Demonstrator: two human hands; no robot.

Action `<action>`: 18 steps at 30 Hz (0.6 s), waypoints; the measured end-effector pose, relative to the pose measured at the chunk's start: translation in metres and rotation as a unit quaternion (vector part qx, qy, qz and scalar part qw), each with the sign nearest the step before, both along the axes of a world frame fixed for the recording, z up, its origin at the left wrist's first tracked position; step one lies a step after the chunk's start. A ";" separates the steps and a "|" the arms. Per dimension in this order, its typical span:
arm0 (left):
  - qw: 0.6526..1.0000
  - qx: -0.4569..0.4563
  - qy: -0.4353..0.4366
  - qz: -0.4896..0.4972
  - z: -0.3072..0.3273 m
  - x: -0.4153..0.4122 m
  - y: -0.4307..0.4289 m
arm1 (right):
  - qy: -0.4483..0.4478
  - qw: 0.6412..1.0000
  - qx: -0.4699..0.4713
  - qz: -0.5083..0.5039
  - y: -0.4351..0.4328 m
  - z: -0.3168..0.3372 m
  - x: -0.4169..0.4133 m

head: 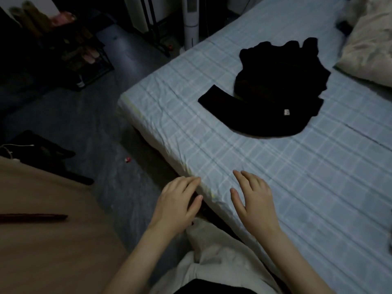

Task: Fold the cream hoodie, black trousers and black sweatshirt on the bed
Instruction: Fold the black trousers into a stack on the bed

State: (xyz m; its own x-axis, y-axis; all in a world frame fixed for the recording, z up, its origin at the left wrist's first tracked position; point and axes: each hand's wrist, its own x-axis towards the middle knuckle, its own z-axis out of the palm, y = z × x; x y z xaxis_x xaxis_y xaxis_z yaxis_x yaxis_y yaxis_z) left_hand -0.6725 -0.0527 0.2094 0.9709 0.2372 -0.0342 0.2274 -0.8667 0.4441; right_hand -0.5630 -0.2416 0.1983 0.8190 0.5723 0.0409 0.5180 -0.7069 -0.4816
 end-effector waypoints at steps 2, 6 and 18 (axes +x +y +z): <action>1.000 0.016 -0.002 -0.009 0.007 0.021 0.029 | 0.006 1.000 -0.001 0.003 0.027 0.004 0.018; 0.999 0.023 -0.023 -0.024 0.028 0.070 0.088 | -0.009 1.000 0.015 -0.007 0.073 0.020 0.055; 0.977 -0.038 -0.007 -0.209 0.000 0.206 0.220 | 0.016 0.976 0.003 -0.218 0.175 0.004 0.130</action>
State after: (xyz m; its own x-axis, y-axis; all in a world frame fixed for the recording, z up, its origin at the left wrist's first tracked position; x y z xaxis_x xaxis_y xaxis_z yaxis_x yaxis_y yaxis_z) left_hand -0.4662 0.1669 0.2090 0.9830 -0.1822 -0.0228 -0.1451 -0.8472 0.5110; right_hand -0.4334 -0.0667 0.2027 0.9855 0.1693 0.0132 0.1533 -0.8539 -0.4973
